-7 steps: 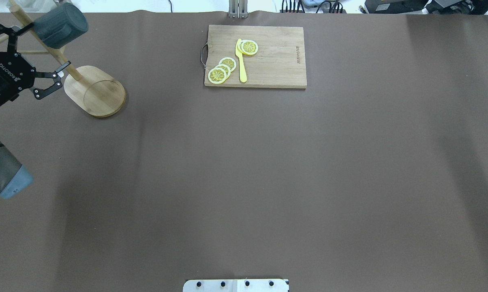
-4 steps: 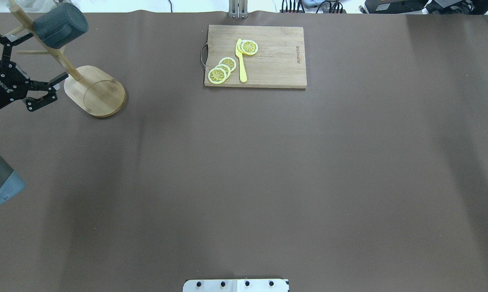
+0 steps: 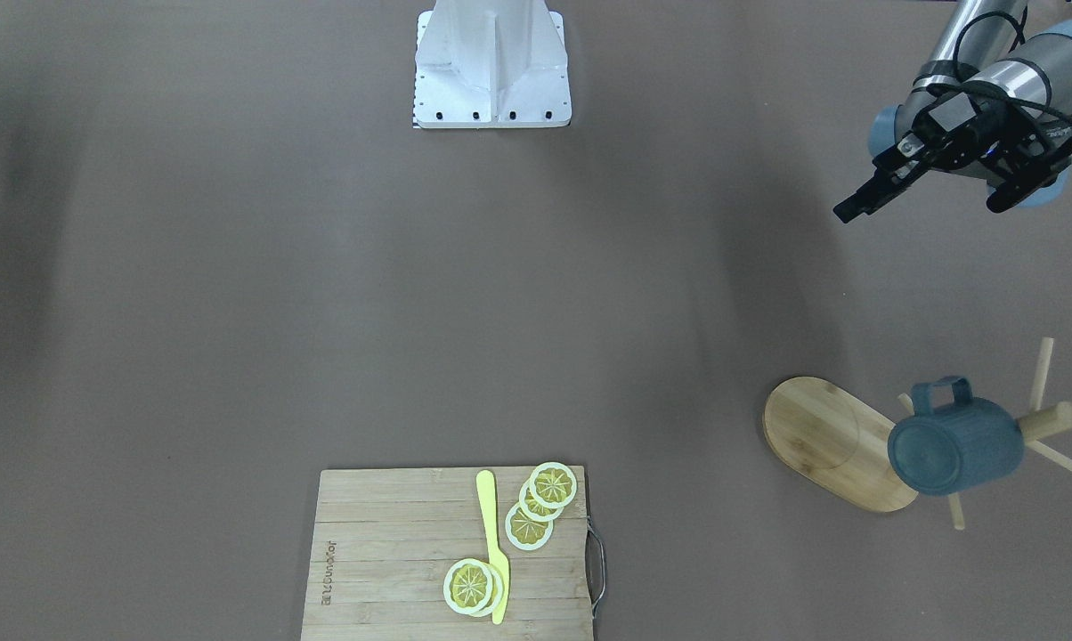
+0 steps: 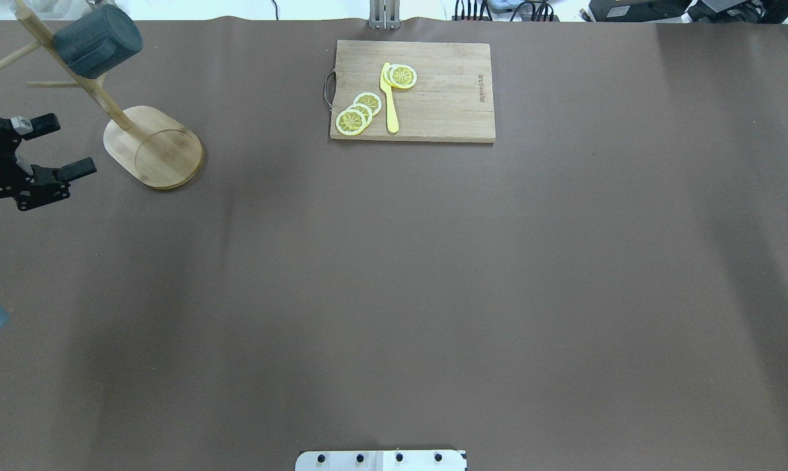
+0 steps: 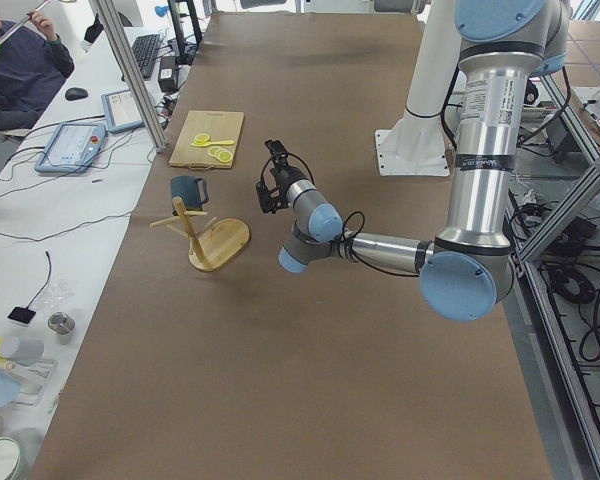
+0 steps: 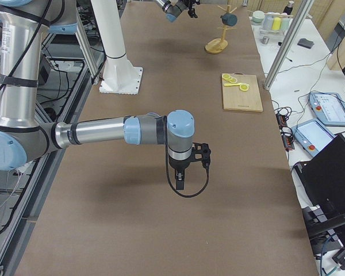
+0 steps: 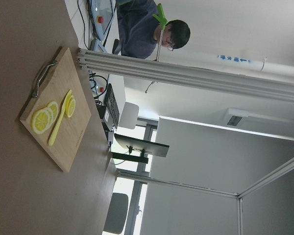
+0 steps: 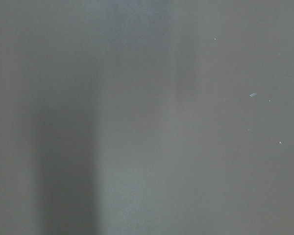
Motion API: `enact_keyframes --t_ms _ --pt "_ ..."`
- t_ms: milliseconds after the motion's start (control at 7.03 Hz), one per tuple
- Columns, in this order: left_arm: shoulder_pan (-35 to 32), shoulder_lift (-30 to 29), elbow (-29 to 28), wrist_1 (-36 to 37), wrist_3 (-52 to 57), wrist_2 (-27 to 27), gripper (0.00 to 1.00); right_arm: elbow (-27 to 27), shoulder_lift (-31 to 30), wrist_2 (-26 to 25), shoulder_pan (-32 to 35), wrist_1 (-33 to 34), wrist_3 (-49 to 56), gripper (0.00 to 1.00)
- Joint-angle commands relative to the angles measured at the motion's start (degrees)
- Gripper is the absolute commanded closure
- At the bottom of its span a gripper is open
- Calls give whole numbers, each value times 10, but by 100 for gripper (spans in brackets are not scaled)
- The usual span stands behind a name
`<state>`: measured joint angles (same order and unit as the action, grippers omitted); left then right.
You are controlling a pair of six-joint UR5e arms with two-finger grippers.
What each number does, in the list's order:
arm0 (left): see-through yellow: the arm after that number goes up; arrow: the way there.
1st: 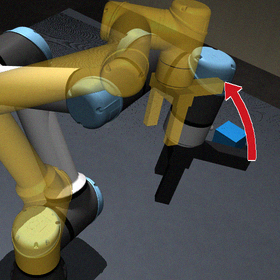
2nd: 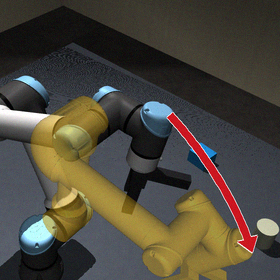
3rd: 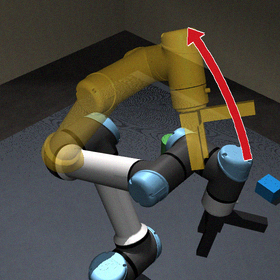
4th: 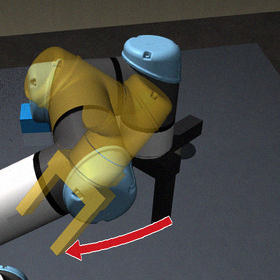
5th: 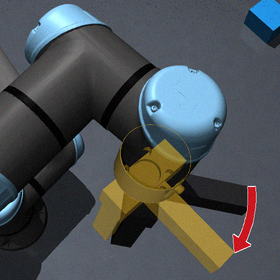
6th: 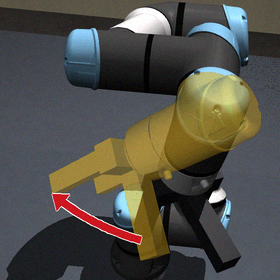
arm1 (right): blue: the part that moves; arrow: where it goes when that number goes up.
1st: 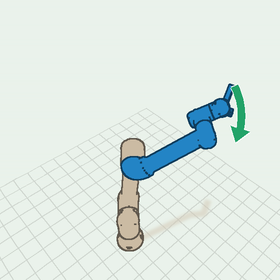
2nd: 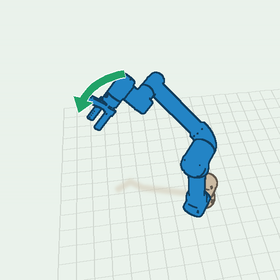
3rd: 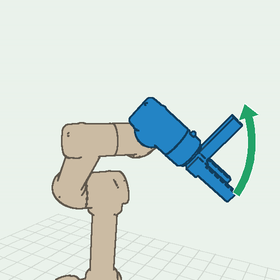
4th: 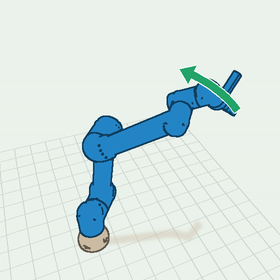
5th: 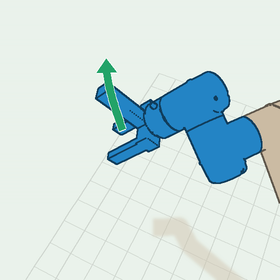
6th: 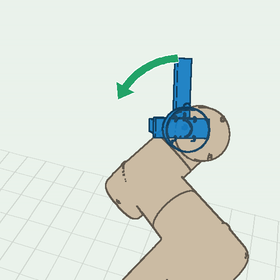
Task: Hang cup on storage rack
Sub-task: 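Open the left gripper and pull it back from the stand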
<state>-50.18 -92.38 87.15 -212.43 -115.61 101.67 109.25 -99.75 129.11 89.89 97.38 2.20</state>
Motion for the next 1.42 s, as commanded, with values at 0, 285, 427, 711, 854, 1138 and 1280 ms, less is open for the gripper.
enact_keyframes --t_ms 0,285,427,711,854,1138,1280 --pt "-1 38 1 9 220 6 1 0 0 0 0 0 0 0" --pt "-6 56 1 56 409 45 1 0 0 1 0 0 0 0" --pt "-11 60 2 80 477 46 1 0 0 1 0 0 -1 0" --pt "-16 83 4 137 650 46 1 0 0 1 -1 0 0 0" --pt "-26 85 4 150 698 46 1 0 0 1 0 0 0 0" --pt "-61 105 4 208 843 46 1 0 0 1 0 0 -1 0" --pt "-82 110 4 240 912 45 1 0 0 1 0 1 -1 0"
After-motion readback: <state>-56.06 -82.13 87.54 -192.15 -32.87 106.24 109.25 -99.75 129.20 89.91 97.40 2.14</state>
